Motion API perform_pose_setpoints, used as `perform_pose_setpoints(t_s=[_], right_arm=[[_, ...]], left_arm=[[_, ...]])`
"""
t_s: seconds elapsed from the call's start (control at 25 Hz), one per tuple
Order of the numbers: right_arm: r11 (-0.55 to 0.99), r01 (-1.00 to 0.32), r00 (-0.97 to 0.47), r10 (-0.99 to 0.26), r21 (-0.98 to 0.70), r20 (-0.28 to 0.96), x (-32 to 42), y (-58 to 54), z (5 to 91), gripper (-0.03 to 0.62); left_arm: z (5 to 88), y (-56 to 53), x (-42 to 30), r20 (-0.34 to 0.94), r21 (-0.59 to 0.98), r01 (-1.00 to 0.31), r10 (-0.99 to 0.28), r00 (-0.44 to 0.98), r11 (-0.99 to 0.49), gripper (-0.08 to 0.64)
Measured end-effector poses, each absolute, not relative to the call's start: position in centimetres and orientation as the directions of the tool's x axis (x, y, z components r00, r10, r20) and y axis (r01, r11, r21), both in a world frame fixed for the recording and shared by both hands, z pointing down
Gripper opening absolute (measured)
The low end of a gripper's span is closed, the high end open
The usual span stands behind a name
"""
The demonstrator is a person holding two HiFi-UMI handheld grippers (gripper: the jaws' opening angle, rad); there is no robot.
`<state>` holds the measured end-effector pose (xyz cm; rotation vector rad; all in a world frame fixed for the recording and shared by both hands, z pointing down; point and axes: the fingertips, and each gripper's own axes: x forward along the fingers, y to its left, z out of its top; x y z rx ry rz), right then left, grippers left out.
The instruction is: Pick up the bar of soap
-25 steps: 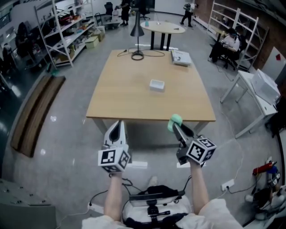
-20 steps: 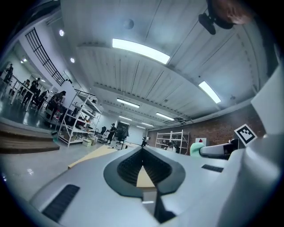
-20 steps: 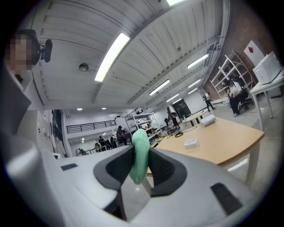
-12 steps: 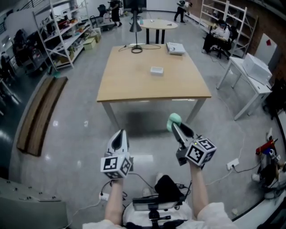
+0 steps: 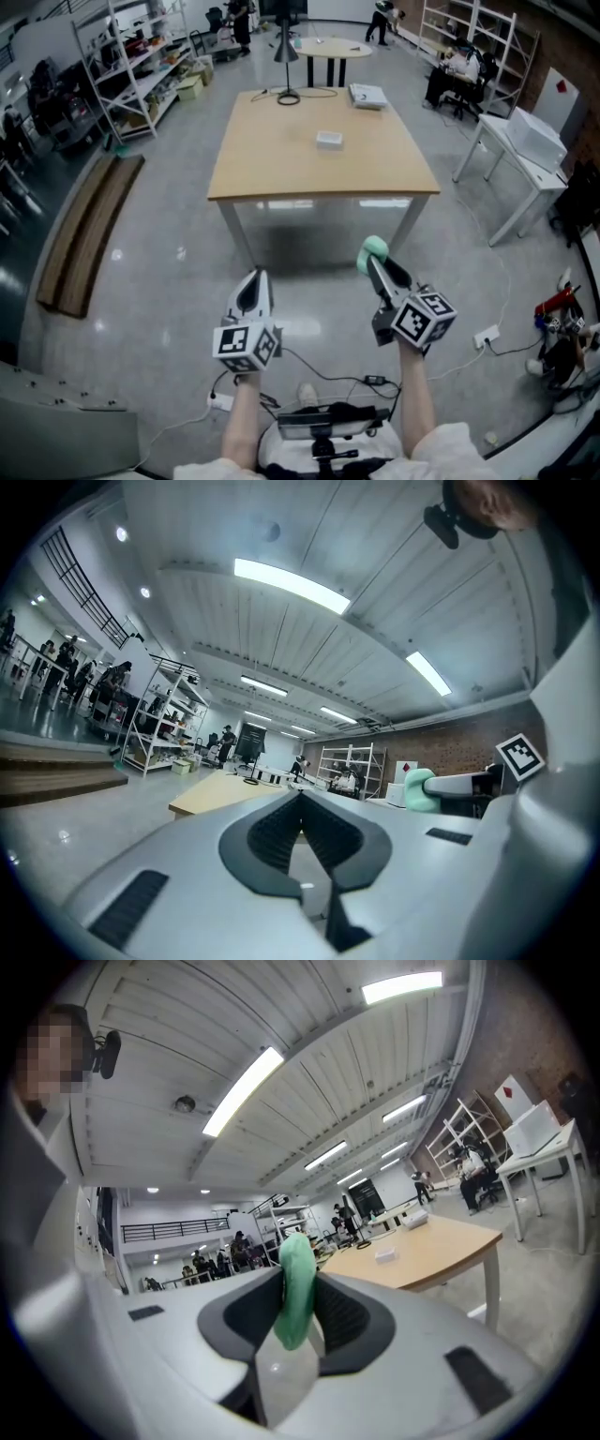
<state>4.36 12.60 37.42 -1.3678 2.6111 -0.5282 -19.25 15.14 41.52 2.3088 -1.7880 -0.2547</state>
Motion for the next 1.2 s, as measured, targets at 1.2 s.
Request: perform_pose_setpoints(t_s=[1.2], right_arm=[[0.543,-0.776,-0.567,-0.824,-0.320,-0.022,11.5,37.9,36.6,0.110]], left_arm=[[39.4,38.4,-8.7,-0.087,0.221,-0.932,-0.958,0.273,-0.286,0.006]])
